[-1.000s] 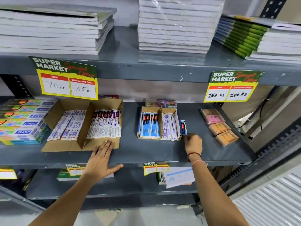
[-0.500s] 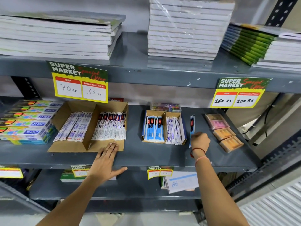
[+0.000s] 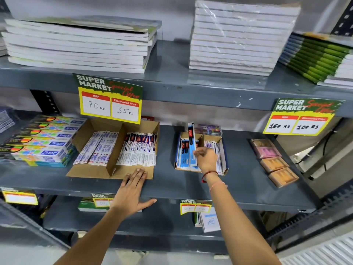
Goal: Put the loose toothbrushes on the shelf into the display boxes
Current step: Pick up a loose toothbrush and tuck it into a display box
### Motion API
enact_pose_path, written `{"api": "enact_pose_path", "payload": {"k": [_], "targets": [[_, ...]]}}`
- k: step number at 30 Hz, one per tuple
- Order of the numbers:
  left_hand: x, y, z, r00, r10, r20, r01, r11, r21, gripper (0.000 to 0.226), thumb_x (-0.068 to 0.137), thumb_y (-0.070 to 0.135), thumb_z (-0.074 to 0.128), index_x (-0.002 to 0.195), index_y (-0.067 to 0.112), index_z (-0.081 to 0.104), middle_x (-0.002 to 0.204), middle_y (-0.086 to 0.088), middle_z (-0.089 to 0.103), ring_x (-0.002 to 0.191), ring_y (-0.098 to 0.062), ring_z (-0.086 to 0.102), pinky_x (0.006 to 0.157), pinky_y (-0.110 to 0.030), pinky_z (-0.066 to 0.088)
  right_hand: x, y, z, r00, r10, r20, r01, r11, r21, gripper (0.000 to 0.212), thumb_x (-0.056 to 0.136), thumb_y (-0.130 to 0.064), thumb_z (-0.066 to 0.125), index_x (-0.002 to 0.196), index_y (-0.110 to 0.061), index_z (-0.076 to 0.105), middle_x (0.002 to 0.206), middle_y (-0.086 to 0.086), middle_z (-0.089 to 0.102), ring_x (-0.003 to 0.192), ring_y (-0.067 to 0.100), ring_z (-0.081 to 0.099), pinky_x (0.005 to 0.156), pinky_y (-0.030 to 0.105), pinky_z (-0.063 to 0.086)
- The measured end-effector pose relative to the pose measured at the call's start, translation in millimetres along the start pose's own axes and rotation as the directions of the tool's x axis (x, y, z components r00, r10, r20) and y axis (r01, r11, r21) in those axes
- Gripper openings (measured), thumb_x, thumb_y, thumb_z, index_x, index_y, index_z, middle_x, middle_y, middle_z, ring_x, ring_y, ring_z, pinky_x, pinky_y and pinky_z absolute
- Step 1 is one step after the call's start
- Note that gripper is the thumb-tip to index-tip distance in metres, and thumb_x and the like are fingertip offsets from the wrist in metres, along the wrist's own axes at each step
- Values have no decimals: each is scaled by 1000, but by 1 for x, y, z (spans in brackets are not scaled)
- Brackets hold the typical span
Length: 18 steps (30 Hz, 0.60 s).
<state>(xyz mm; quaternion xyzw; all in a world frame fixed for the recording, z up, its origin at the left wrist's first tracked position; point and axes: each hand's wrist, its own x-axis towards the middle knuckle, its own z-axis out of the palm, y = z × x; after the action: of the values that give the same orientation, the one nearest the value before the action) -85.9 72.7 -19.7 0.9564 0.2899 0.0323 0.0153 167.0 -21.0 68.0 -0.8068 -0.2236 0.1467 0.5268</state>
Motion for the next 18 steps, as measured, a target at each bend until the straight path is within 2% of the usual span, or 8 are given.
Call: {"api": "enact_pose_path", "payload": {"k": [3,11,13,15,18], "targets": [[0,-1,1,1000,1,-9,-1,1000,-4,97,82,79,24,135,1,43,141,-16,43,131,-28,35,106,-42,15,-1,8,17,999,26,40,-22,995,-96,16,84,-1,66,96,9,69,100,26,72,99,33,67,85,28,50],[0,-1,2,1000,13,-18,-13,1000,-4,97,82,79,26,136,1,41,142,-15,42,133,-26,31,107,-43,17,3,11,41,993,27,111,9,950,-313,17,87,-4,56,99,0,68,108,27,68,104,39,63,94,42,53],[0,-1,2,1000,14,-13,-14,1000,-5,97,82,79,26,137,1,40,143,-15,41,134,-26,29,107,-43,17,1,9,40,991,-22,129,70,921,-383,18,89,-5,54,100,0,67,106,27,68,103,40,63,91,43,54],[0,-1,3,1000,13,-6,-13,1000,-8,97,82,79,27,138,1,39,144,-15,39,135,-25,26,107,-43,17,-3,9,38,982,-103,162,171,850,-499,24,89,0,49,107,-2,66,110,23,66,107,38,61,87,42,53],[0,-1,2,1000,11,6,-11,1000,-11,97,81,79,27,138,2,38,144,-15,39,135,-25,25,107,-44,17,-8,14,38,937,-190,294,339,702,-627,45,84,11,43,124,-6,57,126,17,58,124,32,47,96,42,48]]}}
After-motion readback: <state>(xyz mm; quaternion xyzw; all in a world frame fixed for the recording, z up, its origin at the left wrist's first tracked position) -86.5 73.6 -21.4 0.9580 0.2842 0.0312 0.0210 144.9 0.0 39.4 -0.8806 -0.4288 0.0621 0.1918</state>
